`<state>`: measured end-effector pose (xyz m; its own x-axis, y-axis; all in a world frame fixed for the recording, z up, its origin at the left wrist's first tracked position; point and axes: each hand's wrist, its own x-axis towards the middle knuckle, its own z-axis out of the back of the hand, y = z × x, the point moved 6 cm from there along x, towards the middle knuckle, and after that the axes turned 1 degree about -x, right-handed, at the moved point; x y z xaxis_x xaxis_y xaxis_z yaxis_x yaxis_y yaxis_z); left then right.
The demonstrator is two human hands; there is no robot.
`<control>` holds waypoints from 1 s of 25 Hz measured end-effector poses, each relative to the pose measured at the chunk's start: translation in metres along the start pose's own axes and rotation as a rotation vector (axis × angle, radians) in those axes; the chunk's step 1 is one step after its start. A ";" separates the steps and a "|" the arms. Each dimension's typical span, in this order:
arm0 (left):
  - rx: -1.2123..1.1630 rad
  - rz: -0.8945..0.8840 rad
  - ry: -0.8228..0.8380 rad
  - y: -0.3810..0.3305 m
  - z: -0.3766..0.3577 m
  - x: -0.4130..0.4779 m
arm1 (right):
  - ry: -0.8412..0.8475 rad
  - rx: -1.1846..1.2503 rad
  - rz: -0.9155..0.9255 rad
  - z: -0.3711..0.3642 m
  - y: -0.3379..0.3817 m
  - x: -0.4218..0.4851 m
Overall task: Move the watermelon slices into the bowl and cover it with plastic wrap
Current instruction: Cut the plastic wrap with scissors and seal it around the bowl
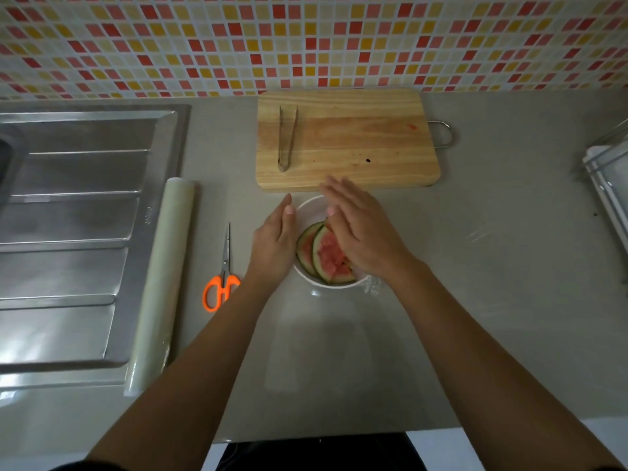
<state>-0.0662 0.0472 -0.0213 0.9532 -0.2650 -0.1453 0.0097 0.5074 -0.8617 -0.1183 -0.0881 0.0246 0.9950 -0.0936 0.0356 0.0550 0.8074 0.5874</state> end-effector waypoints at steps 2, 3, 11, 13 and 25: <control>-0.093 0.040 0.058 0.003 -0.013 -0.003 | 0.169 -0.112 0.019 -0.022 0.001 0.006; -0.112 0.052 0.053 0.006 -0.016 -0.005 | 0.204 -0.183 0.005 -0.028 -0.003 0.007; -0.175 0.065 -0.123 0.005 -0.014 -0.011 | 0.116 -0.267 -0.180 -0.024 -0.022 0.007; -0.171 0.075 -0.158 0.004 -0.013 -0.012 | 0.141 -0.184 -0.272 -0.017 -0.037 0.005; -0.147 0.132 -0.255 0.005 -0.015 -0.015 | -0.109 0.986 -0.362 -0.039 -0.075 -0.073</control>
<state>-0.0848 0.0419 -0.0310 0.9884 0.0186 -0.1504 -0.1455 0.3945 -0.9073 -0.1914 -0.1188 -0.0534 0.9170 -0.3261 -0.2297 0.2062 -0.1054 0.9728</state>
